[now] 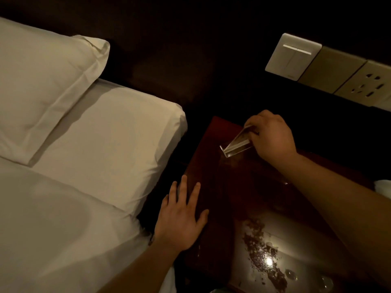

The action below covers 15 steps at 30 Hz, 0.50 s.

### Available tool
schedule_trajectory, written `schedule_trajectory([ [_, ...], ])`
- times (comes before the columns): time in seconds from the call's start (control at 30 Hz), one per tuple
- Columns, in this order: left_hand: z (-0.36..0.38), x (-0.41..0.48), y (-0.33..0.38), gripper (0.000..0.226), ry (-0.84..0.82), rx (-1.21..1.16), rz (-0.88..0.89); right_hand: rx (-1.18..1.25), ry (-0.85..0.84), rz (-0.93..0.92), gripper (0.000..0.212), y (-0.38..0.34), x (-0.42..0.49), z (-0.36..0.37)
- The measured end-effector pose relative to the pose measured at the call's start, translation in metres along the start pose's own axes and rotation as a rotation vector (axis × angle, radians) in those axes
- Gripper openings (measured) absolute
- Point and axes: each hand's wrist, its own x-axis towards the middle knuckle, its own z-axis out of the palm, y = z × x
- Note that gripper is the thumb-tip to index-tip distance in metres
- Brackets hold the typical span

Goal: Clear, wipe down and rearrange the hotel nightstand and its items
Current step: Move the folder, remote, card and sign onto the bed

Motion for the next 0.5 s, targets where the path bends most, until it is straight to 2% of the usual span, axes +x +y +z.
schedule_trajectory([
  [0.17,-0.001,0.001,-0.005,0.080,0.011,-0.093,0.017,0.140,0.072,0.015,0.018,-0.015,-0.026,-0.013],
  [0.23,-0.011,0.000,-0.010,0.093,-0.006,-0.380,-0.033,0.227,0.075,0.047,0.017,-0.027,-0.038,-0.019],
  [0.3,-0.031,-0.004,-0.018,0.111,0.003,-0.821,-0.181,0.303,0.058,0.045,0.017,-0.041,-0.051,-0.026],
  [0.33,-0.042,-0.009,-0.022,0.117,0.032,-0.949,-0.228,0.336,0.044,0.036,0.016,-0.050,-0.057,-0.030],
  [0.4,-0.065,-0.025,-0.029,0.115,0.110,-0.967,-0.218,0.393,-0.005,-0.006,0.016,-0.071,-0.069,-0.035],
  [0.5,-0.103,-0.054,-0.037,0.084,0.205,-0.828,-0.098,0.462,-0.123,-0.091,0.013,-0.113,-0.083,-0.041],
])
